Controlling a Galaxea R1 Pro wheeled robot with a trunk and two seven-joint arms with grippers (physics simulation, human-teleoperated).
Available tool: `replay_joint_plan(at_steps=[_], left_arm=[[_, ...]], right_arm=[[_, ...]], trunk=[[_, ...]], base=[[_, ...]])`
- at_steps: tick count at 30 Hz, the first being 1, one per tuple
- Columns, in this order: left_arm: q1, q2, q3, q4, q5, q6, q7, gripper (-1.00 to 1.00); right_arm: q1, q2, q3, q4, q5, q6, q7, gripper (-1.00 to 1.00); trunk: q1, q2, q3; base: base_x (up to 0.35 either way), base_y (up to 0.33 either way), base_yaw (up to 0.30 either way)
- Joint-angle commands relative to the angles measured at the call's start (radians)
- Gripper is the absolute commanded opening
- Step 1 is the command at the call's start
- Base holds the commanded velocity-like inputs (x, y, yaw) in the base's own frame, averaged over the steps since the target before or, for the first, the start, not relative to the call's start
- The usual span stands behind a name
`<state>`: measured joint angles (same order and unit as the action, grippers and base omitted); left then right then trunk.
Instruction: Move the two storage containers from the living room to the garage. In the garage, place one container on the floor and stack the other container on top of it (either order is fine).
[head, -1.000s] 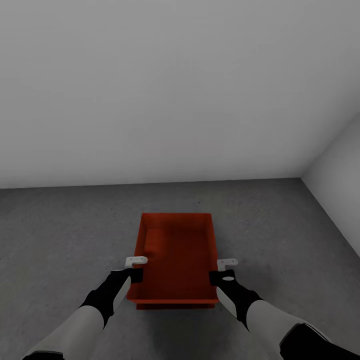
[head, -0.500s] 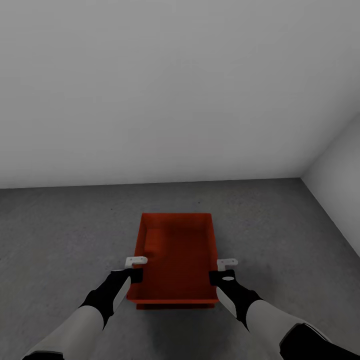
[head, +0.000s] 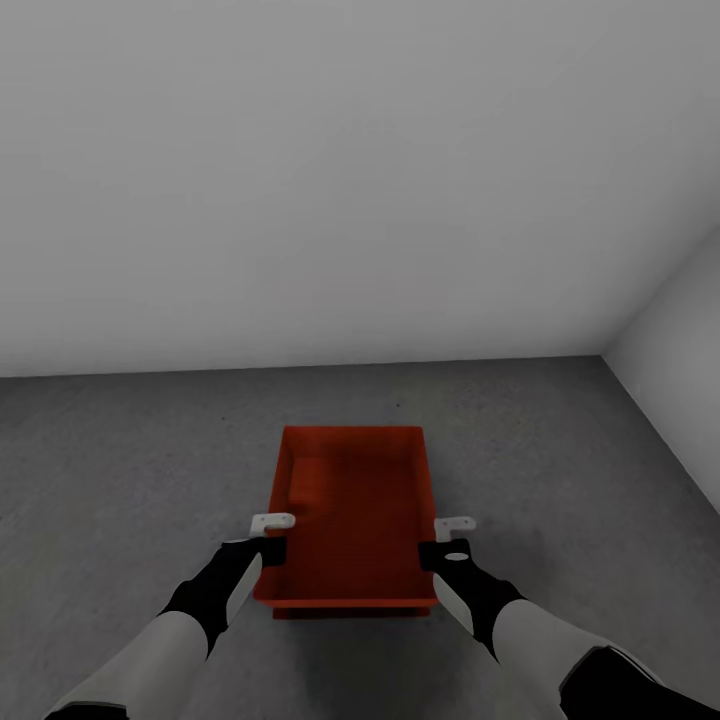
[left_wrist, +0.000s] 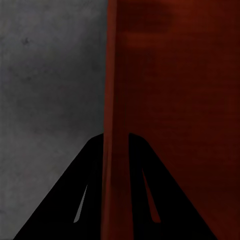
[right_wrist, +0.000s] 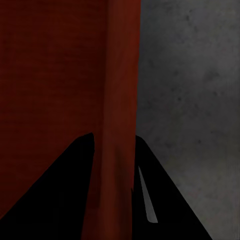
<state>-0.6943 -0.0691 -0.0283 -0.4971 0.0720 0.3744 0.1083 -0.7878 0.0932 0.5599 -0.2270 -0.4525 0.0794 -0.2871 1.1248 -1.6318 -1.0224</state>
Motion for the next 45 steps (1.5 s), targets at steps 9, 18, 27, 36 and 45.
replay_joint_plan(at_steps=[9, 18, 27, 36, 45], left_arm=[[-0.001, -0.003, 0.011, 0.005, -0.013, 0.009, 0.011, 1.0], [-0.001, 0.0, 0.01, -0.009, -0.012, 0.01, 0.005, 1.0], [-0.001, -0.002, 0.01, -0.011, -0.014, 0.01, 0.007, 1.0], [-0.001, -0.003, 0.01, -0.011, -0.014, 0.006, 0.009, 1.0], [-0.001, -0.003, 0.01, -0.009, -0.014, 0.009, 0.008, 1.0]], right_arm=[[0.001, 0.0, 0.012, 0.003, -0.022, 0.01, -0.095, 1.0], [0.001, -0.001, 0.011, 0.003, -0.022, 0.01, -0.095, 1.0], [0.001, -0.003, 0.011, 0.003, -0.022, 0.005, -0.095, 1.0], [0.001, -0.006, 0.011, 0.003, -0.022, 0.002, -0.095, 1.0], [0.001, -0.004, 0.011, 0.002, -0.023, 0.001, -0.099, 1.0]], trunk=[[0.0, 0.0, -0.001], [0.0, 0.0, -0.001], [0.0, 0.0, -0.001], [0.0, 0.0, -0.001], [-0.035, 0.063, 0.028]], base=[[0.0, 0.0, 0.0], [0.0, 0.0, 0.0], [0.0, 0.0, 0.0], [0.0, 0.0, 0.0], [0.0, 0.0, 0.0]])
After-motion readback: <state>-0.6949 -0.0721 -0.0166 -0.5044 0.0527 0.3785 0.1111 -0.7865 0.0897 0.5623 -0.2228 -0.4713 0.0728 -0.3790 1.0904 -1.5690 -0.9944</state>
